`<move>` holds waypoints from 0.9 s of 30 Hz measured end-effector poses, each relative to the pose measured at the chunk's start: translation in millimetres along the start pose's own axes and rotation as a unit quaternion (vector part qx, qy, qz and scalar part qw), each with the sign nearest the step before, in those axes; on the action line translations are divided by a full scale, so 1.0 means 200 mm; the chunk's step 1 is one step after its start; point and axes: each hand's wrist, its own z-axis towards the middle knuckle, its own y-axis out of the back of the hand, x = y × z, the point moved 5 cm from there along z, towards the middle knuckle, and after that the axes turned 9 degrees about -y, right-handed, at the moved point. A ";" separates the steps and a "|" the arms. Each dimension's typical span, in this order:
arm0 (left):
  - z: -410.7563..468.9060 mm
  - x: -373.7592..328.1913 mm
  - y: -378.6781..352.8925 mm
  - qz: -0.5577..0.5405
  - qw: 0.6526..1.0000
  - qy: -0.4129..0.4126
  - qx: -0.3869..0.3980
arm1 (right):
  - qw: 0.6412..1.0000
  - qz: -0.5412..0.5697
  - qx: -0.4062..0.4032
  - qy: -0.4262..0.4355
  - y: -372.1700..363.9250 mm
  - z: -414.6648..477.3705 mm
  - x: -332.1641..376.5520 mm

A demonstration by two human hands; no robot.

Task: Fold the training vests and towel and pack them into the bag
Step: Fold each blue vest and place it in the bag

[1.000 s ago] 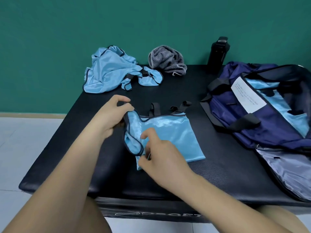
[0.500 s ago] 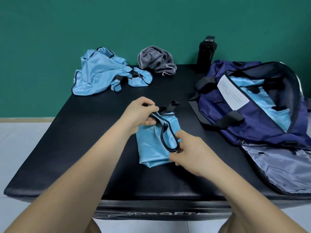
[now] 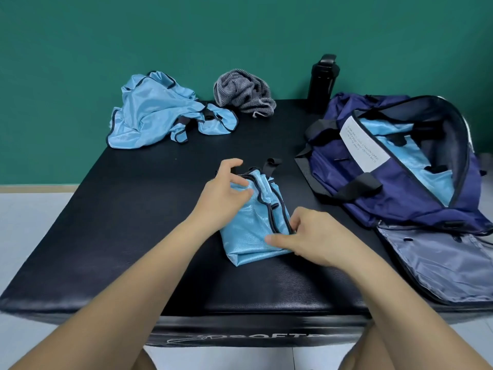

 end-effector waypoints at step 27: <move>-0.46 0.01 -0.04 0.282 0.916 -0.208 0.195 | 0.978 0.030 -0.141 0.148 -0.03 0.07 0.04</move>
